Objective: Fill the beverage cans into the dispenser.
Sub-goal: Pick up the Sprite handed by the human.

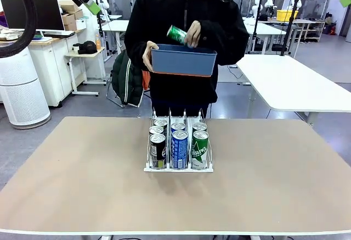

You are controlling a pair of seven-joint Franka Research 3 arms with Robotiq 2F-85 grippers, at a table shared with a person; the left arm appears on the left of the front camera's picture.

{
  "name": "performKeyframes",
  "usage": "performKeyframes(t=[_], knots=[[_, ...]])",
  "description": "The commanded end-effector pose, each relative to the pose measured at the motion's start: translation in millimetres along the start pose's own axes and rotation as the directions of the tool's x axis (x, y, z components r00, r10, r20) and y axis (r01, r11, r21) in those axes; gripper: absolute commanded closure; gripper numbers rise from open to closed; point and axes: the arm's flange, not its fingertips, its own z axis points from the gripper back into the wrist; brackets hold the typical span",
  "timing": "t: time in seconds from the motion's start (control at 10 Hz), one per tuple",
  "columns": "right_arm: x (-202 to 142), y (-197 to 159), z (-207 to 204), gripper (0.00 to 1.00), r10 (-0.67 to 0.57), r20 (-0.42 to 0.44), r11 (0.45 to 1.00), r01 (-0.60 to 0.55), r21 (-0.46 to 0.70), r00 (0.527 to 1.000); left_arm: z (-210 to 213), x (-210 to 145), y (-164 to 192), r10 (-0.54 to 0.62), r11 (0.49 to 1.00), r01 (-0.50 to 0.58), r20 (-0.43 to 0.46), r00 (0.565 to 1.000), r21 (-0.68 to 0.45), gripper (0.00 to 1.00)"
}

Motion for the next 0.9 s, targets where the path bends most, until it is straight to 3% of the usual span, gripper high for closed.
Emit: performKeyframes(t=[0.0,0.8], knots=[[0.1,1.7,-1.8,0.00,0.004,0.012,1.000,-0.004,0.012,1.000,0.8,-1.2,0.1,0.002,1.000,-0.002,-0.004,1.000,-0.003,0.00],[0.1,1.7,-1.8,0.00,0.004,0.012,1.000,-0.004,0.012,1.000,0.8,-1.2,0.1,0.002,1.000,-0.002,-0.004,1.000,-0.003,0.00]])
